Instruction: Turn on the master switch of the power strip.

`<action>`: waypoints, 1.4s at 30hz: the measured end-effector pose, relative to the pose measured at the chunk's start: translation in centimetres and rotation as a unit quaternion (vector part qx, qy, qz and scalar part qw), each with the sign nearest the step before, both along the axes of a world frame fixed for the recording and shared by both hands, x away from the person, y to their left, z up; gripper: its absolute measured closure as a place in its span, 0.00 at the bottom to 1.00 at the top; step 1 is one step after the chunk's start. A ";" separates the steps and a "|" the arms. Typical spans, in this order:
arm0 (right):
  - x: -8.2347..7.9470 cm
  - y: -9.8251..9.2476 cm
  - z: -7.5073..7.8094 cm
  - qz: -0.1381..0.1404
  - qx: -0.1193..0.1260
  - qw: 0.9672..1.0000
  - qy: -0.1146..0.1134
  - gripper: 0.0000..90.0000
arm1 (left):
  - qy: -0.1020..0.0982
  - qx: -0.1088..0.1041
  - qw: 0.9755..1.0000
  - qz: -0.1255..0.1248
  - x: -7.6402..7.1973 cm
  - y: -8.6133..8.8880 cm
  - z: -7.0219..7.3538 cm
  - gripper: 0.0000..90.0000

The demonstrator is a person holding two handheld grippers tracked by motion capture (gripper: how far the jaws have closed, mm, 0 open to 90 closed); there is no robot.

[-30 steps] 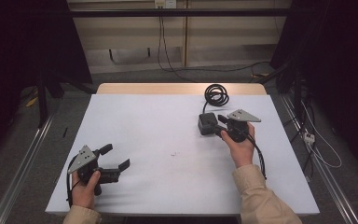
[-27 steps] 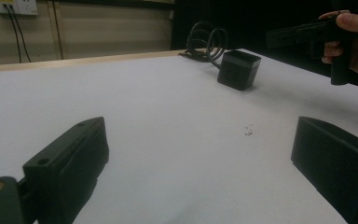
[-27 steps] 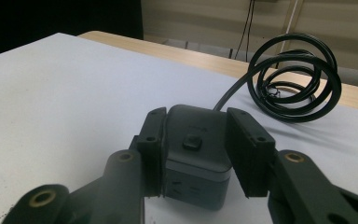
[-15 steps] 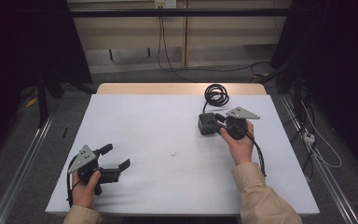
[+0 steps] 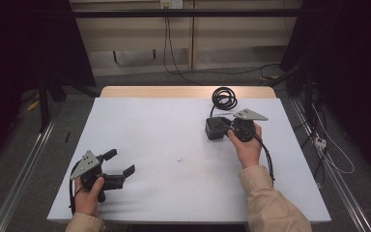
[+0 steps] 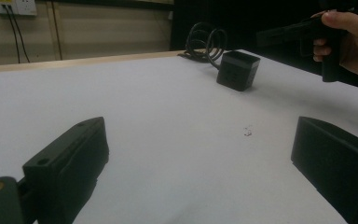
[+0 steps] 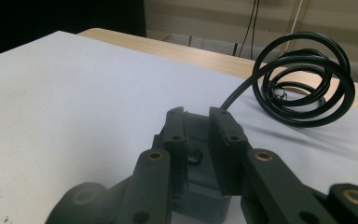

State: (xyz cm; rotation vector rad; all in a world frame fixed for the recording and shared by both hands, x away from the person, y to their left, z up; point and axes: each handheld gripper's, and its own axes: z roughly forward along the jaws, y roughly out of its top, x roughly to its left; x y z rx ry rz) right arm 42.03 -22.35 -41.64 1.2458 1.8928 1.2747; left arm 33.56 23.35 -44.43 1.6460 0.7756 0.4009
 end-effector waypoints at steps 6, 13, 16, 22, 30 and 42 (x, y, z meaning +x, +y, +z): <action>0.1 0.1 -0.2 0.000 0.000 1.000 0.000 0.88 | 0.000 0.000 1.000 0.000 0.0 0.0 0.0 0.04; 0.4 0.2 -0.2 0.004 0.000 1.000 0.002 0.91 | 0.000 0.000 1.000 0.000 0.0 0.0 0.0 0.04; 0.6 0.3 -0.1 0.007 -0.001 1.000 0.002 0.92 | 0.000 0.001 1.000 0.000 0.0 0.0 0.0 0.04; 0.8 0.3 -0.1 0.007 0.003 1.000 0.002 0.94 | 0.000 0.002 1.000 -0.001 0.0 0.1 0.0 0.04; 0.9 0.0 -0.2 0.002 0.008 1.000 0.007 0.95 | -0.001 0.002 1.000 -0.001 0.0 0.1 0.0 0.04; 1.2 0.4 -0.1 0.010 0.000 1.000 0.009 0.97 | 0.000 0.002 1.000 -0.002 0.0 0.1 0.0 0.04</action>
